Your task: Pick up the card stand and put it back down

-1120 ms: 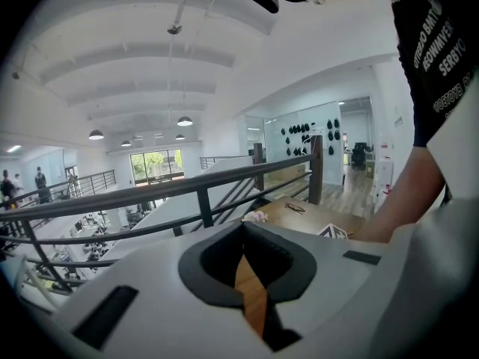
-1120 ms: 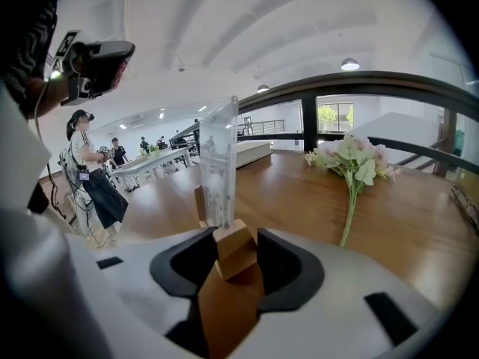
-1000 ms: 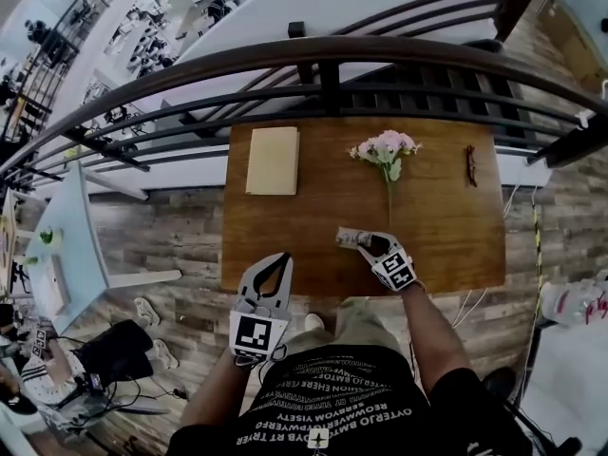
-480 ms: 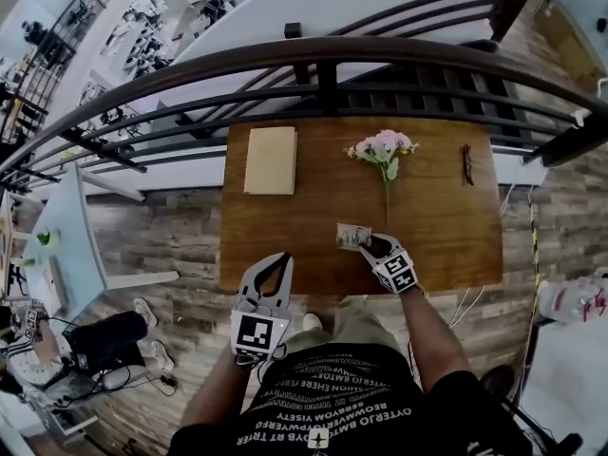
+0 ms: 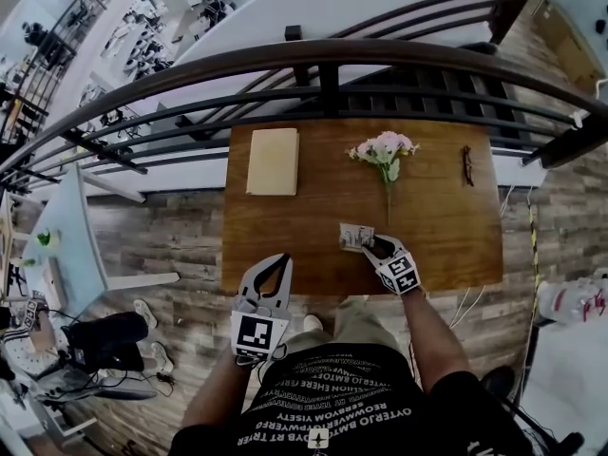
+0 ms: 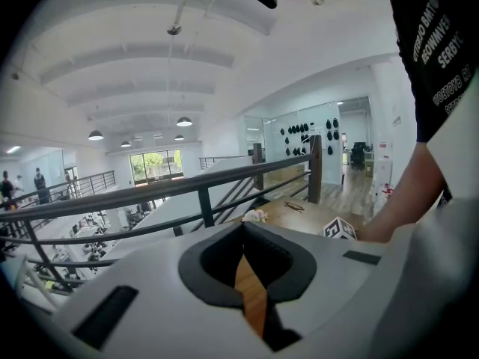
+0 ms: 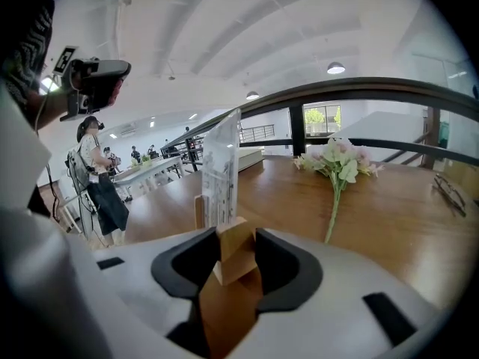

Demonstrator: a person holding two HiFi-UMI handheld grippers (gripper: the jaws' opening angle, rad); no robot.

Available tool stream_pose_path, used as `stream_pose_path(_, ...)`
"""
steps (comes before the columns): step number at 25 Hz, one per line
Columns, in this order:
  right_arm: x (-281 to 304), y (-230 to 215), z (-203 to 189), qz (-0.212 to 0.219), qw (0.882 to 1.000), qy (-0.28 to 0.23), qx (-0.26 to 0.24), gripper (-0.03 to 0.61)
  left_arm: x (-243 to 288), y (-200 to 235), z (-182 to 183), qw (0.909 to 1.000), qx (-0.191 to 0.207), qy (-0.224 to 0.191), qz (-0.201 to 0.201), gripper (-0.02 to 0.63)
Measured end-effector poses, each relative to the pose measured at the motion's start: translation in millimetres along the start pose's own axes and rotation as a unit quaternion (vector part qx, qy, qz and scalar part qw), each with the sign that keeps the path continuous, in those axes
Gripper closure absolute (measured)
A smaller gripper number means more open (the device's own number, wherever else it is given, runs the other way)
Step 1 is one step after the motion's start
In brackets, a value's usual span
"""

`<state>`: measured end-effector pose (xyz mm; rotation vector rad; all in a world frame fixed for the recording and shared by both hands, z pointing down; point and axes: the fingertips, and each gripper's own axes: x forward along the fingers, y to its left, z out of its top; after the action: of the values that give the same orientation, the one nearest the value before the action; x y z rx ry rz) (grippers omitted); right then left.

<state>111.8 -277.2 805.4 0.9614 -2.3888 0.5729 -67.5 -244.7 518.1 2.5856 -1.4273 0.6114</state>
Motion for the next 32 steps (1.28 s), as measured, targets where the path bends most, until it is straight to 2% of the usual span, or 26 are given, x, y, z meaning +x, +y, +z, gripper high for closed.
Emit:
stream_pose_path(8,-4.8,-9.5,-7.3,-0.005,1.000,0.000,0.016,0.411,-3.6,1.4,0.0,1.0000,-0.001,-0.003,0.003,0.591)
stream_pose_path(19,-12.9,-6.6,10.0,0.015,0.998,-0.030,0.046,0.417,-6.2,-0.7,-0.2,1.0000,0.004,-0.004,0.000,0.591)
stream_pose_path(32,-44.0,16.4,72.1,0.031,0.996,-0.078,0.036,0.417,-15.3,0.3,6.7,0.9997,0.000,-0.024,0.002,0.591)
